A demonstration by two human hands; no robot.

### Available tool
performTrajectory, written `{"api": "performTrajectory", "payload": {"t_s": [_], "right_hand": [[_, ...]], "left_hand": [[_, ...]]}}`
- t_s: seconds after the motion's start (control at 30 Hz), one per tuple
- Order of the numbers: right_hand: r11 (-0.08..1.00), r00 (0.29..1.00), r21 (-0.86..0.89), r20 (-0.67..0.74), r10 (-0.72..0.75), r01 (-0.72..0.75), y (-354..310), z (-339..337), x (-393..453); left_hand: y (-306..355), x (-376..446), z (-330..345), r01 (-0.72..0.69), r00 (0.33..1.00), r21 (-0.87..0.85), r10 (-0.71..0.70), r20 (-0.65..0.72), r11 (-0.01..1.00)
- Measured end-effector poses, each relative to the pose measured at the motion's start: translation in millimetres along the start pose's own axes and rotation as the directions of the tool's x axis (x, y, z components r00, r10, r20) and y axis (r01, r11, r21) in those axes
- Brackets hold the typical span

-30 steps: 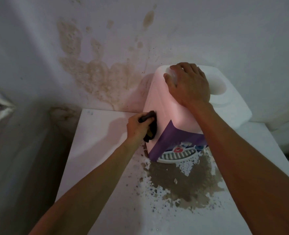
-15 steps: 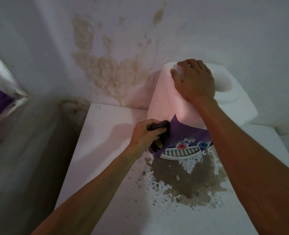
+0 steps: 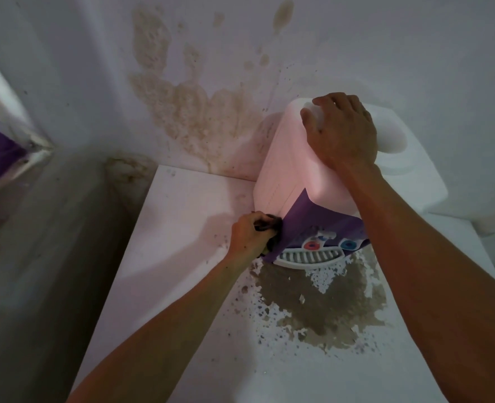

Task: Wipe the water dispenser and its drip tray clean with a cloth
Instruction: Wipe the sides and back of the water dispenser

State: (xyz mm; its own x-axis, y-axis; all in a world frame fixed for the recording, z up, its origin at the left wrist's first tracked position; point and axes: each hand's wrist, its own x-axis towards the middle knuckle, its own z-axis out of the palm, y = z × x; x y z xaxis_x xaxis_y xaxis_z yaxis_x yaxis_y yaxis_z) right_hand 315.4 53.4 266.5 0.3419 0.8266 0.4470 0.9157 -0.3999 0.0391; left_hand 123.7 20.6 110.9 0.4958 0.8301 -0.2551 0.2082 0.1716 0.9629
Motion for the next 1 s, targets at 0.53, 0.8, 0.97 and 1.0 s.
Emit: {"api": "performTrajectory", "payload": {"t_s": [0.53, 0.8, 0.97, 1.0], "right_hand": [[0.982, 0.979, 0.04, -0.094, -0.181, 0.185, -1, -1, -3], [0.947, 0.948, 0.087, 0.052, -0.314, 0.309, -40, 8, -7], [0.958, 0.953, 0.067, 0.1, -0.285, 0.28, -31, 9, 3], [0.959, 0.952, 0.039, 0.115, -0.284, 0.281, -30, 9, 6]], "left_hand": [[-36, 25, 10, 0.115, 0.993, -0.043, -0.115, 0.007, 0.992], [-25, 52, 2, 0.183, 0.982, -0.037, -0.184, -0.041, 0.982], [-6, 65, -1, 0.07, 0.996, -0.08, -0.075, -0.056, 0.994], [-13, 62, 0, 0.082, 0.995, -0.068, -0.085, -0.042, 0.994]]}}
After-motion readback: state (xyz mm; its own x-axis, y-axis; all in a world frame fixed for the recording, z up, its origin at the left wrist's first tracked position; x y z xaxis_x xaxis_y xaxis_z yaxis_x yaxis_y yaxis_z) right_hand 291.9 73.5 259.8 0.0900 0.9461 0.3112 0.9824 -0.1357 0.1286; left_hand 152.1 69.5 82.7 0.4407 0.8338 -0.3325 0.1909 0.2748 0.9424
